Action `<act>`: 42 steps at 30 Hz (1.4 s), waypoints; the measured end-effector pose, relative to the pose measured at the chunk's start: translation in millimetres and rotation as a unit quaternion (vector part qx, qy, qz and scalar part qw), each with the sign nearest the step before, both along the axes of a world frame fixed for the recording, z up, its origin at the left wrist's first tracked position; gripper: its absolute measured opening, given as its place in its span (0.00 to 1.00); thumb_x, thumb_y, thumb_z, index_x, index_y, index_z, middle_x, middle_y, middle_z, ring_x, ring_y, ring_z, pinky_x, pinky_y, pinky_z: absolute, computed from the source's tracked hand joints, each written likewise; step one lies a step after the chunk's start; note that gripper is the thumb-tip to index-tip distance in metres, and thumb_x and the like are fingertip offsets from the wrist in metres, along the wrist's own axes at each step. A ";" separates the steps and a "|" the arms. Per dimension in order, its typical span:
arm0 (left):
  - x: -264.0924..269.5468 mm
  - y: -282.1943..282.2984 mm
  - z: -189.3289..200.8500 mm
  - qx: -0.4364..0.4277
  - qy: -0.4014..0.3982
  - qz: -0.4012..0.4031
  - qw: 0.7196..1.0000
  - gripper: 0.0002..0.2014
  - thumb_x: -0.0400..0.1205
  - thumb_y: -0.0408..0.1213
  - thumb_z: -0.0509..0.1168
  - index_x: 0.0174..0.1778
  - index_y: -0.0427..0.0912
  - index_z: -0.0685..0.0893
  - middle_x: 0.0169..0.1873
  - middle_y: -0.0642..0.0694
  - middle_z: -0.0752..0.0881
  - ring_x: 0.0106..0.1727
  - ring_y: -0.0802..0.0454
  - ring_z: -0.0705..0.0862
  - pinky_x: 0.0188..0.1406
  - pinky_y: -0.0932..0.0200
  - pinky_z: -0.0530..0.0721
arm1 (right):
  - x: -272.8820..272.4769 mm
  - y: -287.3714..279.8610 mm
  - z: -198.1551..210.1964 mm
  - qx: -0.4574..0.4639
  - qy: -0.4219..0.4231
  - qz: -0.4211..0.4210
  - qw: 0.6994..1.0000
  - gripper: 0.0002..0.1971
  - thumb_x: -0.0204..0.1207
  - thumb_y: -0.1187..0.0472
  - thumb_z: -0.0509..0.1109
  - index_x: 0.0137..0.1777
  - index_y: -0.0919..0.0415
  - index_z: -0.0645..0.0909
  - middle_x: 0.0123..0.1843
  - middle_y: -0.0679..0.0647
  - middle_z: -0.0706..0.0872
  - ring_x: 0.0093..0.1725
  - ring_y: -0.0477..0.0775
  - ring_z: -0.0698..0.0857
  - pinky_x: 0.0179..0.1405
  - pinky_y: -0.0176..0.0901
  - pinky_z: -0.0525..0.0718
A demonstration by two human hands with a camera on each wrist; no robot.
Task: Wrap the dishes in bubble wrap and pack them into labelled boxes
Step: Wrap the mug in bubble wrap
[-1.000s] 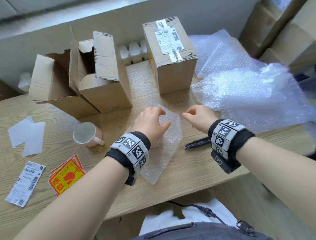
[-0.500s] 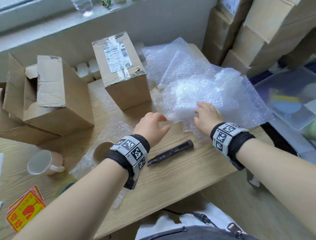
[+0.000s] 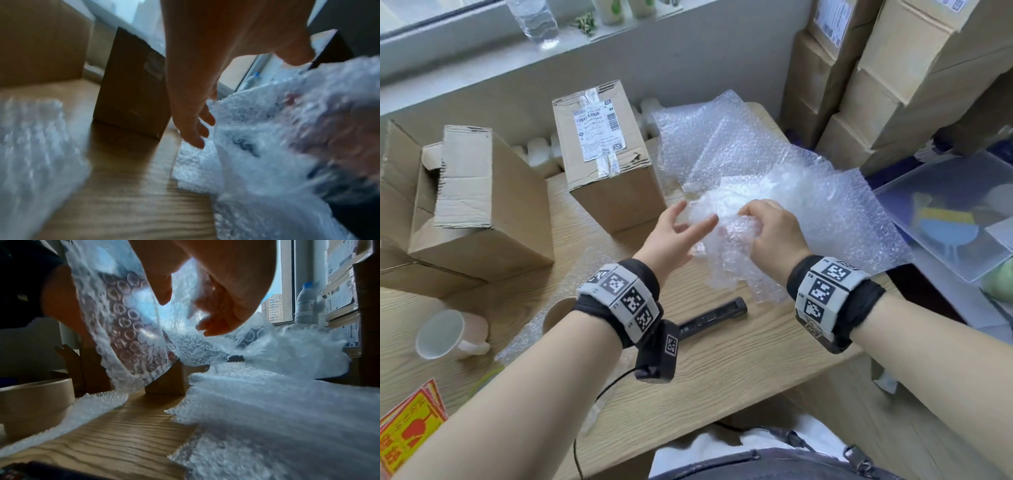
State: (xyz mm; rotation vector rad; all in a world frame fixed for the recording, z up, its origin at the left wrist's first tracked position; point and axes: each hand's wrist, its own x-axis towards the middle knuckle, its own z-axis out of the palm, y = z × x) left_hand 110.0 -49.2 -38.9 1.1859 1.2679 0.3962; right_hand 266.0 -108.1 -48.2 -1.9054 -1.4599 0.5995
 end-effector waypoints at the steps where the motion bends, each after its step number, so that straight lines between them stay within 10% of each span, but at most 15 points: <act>1: -1.6 -0.7 0.7 0.026 0.028 -0.025 0.999 0.45 0.68 0.55 0.74 0.80 0.55 0.60 0.60 0.47 0.79 0.59 0.51 0.82 0.60 0.49 0.83 | -1.4 1.8 0.1 -0.001 0.002 0.024 1.000 0.18 0.74 0.76 0.59 0.59 0.63 0.80 0.53 0.52 0.78 0.50 0.45 0.73 0.54 0.34 0.73; 7: -18.6 -0.4 -3.8 0.117 0.090 0.055 0.988 0.20 0.76 0.27 0.69 0.61 0.51 0.82 0.40 0.48 0.83 0.34 0.55 0.79 0.35 0.60 0.82 | -2.3 9.9 -8.8 -0.115 -0.114 0.077 0.984 0.36 0.70 0.63 0.71 0.78 0.52 0.62 0.76 0.54 0.62 0.75 0.54 0.61 0.73 0.48 0.68; 15: -39.7 -0.7 2.2 0.225 0.227 -0.055 0.946 0.18 0.79 0.20 0.56 0.54 0.41 0.87 0.56 0.49 0.77 0.62 0.53 0.74 0.62 0.64 0.68 | 14.8 17.2 -33.0 -0.236 -0.227 0.113 0.938 0.29 0.78 0.60 0.63 0.78 0.59 0.61 0.81 0.53 0.60 0.79 0.57 0.57 0.75 0.54 0.66; 24: -54.6 -2.6 5.9 0.281 0.271 -0.078 0.917 0.08 0.81 0.38 0.64 0.45 0.41 0.88 0.50 0.53 0.80 0.55 0.57 0.76 0.55 0.64 0.70 | 15.6 31.9 -21.4 -0.100 0.044 -0.098 0.989 0.20 0.76 0.74 0.56 0.65 0.60 0.79 0.68 0.58 0.79 0.60 0.56 0.79 0.57 0.44 0.78; 28: -56.1 -8.0 9.5 0.337 0.243 -0.108 0.903 0.10 0.76 0.27 0.66 0.38 0.47 0.87 0.46 0.57 0.79 0.54 0.60 0.76 0.56 0.67 0.70 | 6.9 39.7 -20.0 -0.099 0.147 -0.109 0.978 0.27 0.77 0.59 0.66 0.76 0.52 0.65 0.75 0.61 0.68 0.60 0.59 0.79 0.60 0.58 0.83; 34: -64.4 -14.4 12.7 0.399 0.261 -0.174 0.862 0.19 0.73 0.18 0.60 0.29 0.46 0.86 0.43 0.58 0.80 0.48 0.56 0.80 0.47 0.65 0.74 | -2.4 51.7 -18.6 -0.183 0.082 -0.034 0.979 0.53 0.68 0.51 0.78 0.84 0.54 0.45 0.82 0.58 0.60 0.78 0.60 0.66 0.73 0.52 0.70; 42: -83.6 -16.5 9.0 0.467 0.253 -0.217 0.819 0.20 0.65 0.16 0.57 0.21 0.44 0.85 0.37 0.50 0.88 0.38 0.43 0.86 0.45 0.53 0.80 | -30.8 61.2 -9.5 -0.246 0.101 -0.017 0.964 0.45 0.71 0.48 0.75 0.80 0.64 0.53 0.62 0.63 0.78 0.48 0.56 0.80 0.38 0.44 0.78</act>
